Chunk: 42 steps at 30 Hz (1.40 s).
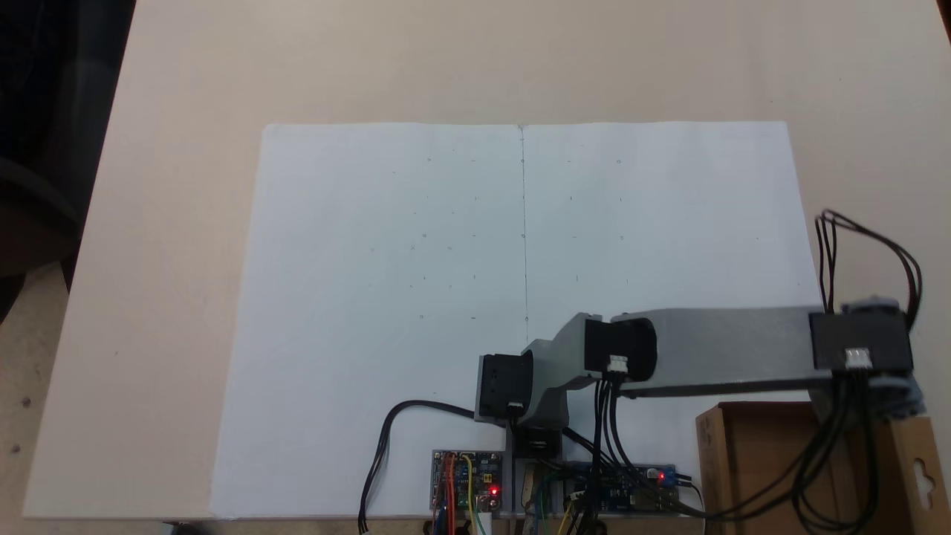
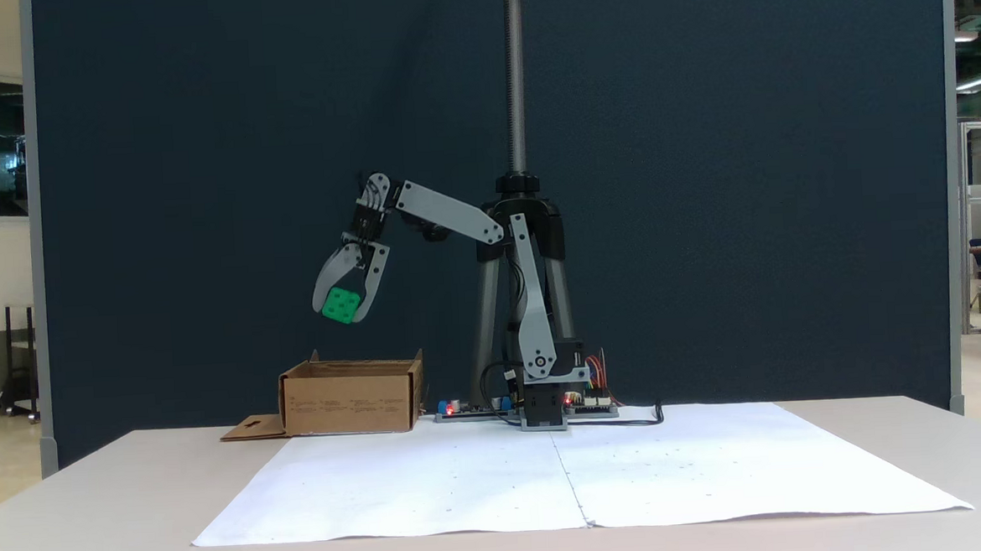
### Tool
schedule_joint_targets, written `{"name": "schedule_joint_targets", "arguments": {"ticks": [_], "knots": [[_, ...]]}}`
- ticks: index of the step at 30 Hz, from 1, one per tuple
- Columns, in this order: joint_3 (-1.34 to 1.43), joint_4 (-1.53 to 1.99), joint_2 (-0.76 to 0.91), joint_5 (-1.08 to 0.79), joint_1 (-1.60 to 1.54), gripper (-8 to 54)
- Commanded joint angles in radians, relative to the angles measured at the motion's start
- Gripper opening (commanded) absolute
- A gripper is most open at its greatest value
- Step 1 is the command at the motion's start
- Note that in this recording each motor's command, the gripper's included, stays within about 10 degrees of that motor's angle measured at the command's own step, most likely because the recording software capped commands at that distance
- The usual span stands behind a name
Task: Grasp a green dice and put it in the bin.
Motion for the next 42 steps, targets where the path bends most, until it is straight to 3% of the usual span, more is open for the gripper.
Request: {"name": "schedule_joint_targets", "arguments": {"ticks": [1, 10, 20, 21, 22, 26, 34, 42], "knots": [[-0.021, 0.037, -0.011, -0.144, 0.057, 11.7], [-0.012, -0.054, -0.183, -0.252, 0.173, 11.7], [0.192, -0.176, -0.186, -0.279, 0.176, 13.0], [0.207, -0.176, -0.187, -0.278, 0.176, 24.8], [0.225, -0.176, -0.187, -0.278, 0.176, 32.2], [0.279, -0.221, -0.186, -0.278, 0.175, 44.9], [0.281, -0.558, -0.135, -0.222, 0.137, 40.3], [0.143, -0.756, 0.140, 0.133, -0.052, 40.3]]}}
